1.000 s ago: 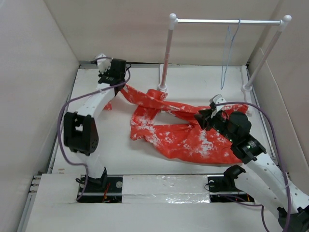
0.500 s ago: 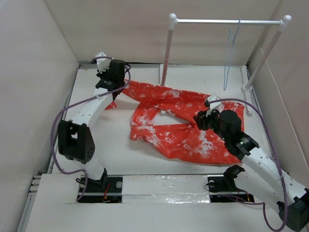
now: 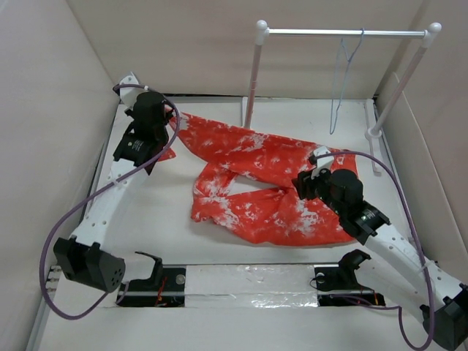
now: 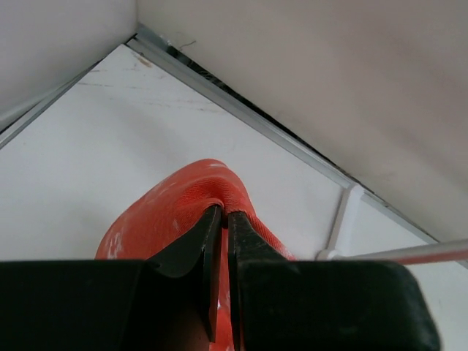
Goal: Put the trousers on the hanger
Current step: Flatten out the trousers at the center of the board.
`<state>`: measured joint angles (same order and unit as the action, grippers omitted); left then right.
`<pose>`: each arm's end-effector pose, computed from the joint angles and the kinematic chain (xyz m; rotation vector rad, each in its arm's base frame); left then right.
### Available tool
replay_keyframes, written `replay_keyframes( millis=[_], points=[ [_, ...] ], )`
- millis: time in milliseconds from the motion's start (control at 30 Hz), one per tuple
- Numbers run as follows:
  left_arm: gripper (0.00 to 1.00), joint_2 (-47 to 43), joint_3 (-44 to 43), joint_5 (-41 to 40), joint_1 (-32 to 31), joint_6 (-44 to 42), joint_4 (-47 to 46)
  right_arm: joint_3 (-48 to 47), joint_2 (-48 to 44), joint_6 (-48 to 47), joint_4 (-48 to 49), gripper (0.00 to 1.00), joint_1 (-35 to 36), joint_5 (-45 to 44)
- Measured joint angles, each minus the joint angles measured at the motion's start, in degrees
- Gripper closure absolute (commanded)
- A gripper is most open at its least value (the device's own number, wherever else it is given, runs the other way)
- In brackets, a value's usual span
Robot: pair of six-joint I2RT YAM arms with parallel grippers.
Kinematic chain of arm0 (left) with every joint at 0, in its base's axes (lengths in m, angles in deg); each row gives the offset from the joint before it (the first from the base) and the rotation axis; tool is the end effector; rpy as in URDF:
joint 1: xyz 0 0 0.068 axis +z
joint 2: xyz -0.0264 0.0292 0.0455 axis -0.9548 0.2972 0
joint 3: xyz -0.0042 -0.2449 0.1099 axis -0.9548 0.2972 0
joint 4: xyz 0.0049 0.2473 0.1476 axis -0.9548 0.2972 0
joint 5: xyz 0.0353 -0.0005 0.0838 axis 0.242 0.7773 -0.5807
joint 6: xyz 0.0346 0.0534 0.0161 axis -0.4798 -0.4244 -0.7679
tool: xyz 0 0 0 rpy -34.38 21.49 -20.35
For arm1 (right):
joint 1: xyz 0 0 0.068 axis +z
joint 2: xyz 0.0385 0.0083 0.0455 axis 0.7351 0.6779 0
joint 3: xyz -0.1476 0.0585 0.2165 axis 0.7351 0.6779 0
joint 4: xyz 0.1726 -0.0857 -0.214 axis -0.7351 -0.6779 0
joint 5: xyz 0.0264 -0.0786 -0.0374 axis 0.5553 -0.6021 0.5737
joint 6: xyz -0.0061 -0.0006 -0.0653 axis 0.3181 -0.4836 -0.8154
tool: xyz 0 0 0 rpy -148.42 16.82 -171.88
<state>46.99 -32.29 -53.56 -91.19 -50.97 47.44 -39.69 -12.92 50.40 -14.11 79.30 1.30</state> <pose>0.3156 -0.0748 0.4273 -0.5854 1.5773 -0.1166 0.1986 0.1196 0.2700 -0.4974 1.8010 0.2969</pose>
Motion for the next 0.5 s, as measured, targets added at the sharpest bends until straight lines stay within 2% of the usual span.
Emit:
replay_keyframes(
  millis=[100, 267, 333, 367, 400, 500],
  points=[
    [1.0, 4.7, -1.9, 2.4, 3.0, -0.5, 0.2, 0.0, 0.9, 0.0, 0.0, 0.46, 0.0, 0.0],
    [1.0, 20.5, -10.4, 9.0, 9.0, -1.7, 0.9, 0.0, 1.3, 0.0, 0.5, 0.46, 0.0, 0.0],
    [0.86, 29.4, -18.2, 12.7, 11.8, -2.5, 2.9, 0.0, 1.9, 0.0, 1.2, 0.45, 0.0, 0.1],
    [0.76, 34.3, -23.4, 14.1, 13.1, -2.8, 4.1, 0.0, 2.3, 0.0, 1.4, 0.45, 0.0, 0.2],
    [0.6, 39.5, -29.8, 15.2, 14.2, -3.2, 6.0, 0.0, 2.8, 0.0, 1.6, 0.45, 0.0, 0.5],
    [0.32, 54.1, -48.7, 16.9, 16.5, -4.4, 10.0, -0.2, 4.6, 0.0, 1.7, 0.45, 0.3, 1.2]
  ],
)
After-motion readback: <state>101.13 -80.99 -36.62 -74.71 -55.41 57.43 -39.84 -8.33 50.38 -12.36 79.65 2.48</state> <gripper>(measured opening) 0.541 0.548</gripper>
